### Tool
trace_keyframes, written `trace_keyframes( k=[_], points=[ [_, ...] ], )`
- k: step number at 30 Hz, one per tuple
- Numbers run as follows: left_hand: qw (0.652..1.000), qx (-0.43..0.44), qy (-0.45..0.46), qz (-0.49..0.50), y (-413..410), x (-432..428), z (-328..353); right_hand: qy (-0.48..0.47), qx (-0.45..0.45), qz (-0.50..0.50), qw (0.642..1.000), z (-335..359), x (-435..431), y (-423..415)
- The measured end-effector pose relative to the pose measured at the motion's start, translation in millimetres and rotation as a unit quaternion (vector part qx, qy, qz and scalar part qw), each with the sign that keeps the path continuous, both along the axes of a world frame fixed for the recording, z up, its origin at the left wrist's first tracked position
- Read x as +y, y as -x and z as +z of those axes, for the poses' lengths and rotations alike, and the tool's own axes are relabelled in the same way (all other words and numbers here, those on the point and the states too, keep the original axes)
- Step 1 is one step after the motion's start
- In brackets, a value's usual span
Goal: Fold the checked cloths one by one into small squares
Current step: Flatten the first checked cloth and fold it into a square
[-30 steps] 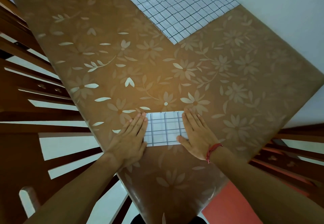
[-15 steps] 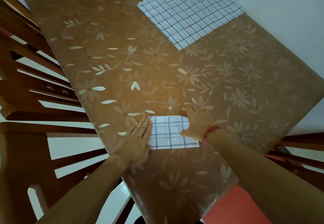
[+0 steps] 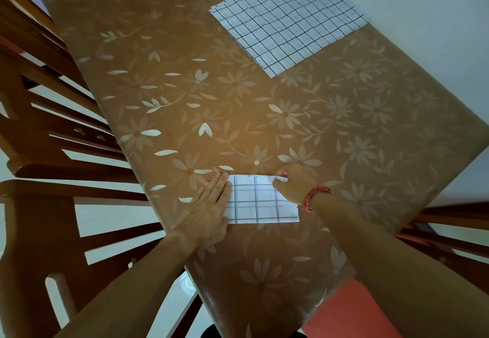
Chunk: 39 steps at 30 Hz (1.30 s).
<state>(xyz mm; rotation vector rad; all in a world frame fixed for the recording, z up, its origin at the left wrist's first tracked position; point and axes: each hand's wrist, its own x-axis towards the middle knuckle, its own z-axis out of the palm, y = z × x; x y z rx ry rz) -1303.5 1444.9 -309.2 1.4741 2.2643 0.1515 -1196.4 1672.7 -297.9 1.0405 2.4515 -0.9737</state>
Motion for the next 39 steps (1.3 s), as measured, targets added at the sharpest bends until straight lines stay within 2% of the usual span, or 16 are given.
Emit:
trace_keyframes(
  k=[4, 7, 9, 11, 13, 15, 17, 21, 26, 27, 28, 30, 31, 33, 35, 39],
  points=[
    [0.998, 0.002, -0.069, 0.003, -8, 3, 5, 0.036, 0.073, -0.098, 0.992, 11, -6, -13],
    [0.995, -0.021, -0.093, -0.012, -17, 5, 4, 0.093, 0.107, -0.224, 0.964, 14, -13, -26],
    [0.994, -0.027, -0.101, -0.012, -25, 4, 1, 0.170, 0.121, -0.311, 0.927, 14, -19, -34],
    [0.993, -0.029, -0.114, -0.010, -33, 1, -3, 0.273, 0.126, -0.393, 0.869, 13, -25, -40],
    [0.991, -0.027, -0.128, -0.014, -40, -3, -8, 0.326, 0.120, -0.440, 0.828, 16, -35, -44],
    [0.991, -0.004, -0.133, -0.014, -45, -5, -11, 0.355, 0.123, -0.463, 0.803, 17, -44, -50],
    [0.992, 0.013, -0.128, -0.007, -49, -7, -14, 0.375, 0.121, -0.465, 0.793, 18, -51, -55],
    [0.989, 0.048, -0.139, -0.005, -52, -10, -22, 0.361, 0.101, -0.438, 0.817, 12, -54, -64],
    [0.988, 0.044, -0.150, 0.013, -54, -14, -23, 0.319, 0.112, -0.362, 0.869, 18, -50, -76],
    [0.987, 0.036, -0.153, 0.022, -55, -14, -21, 0.286, 0.124, -0.347, 0.885, 19, -50, -81],
    [0.987, 0.028, -0.155, 0.031, -55, -15, -19, 0.220, 0.135, -0.311, 0.915, 16, -50, -88],
    [0.986, 0.014, -0.161, 0.045, -57, -16, -16, 0.044, 0.136, -0.181, 0.973, 8, -50, -101],
    [0.985, 0.007, -0.162, 0.051, -58, -17, -15, -0.024, 0.147, -0.109, 0.983, 5, -51, -107],
    [0.985, -0.007, -0.163, 0.062, -58, -18, -16, -0.081, 0.174, -0.004, 0.981, -1, -56, -113],
    [0.982, -0.027, -0.171, 0.073, -58, -19, -18, -0.101, 0.189, 0.053, 0.975, -6, -58, -110],
    [0.976, -0.037, -0.201, 0.077, -57, -19, -20, -0.122, 0.167, 0.061, 0.976, -9, -58, -97]
  ],
)
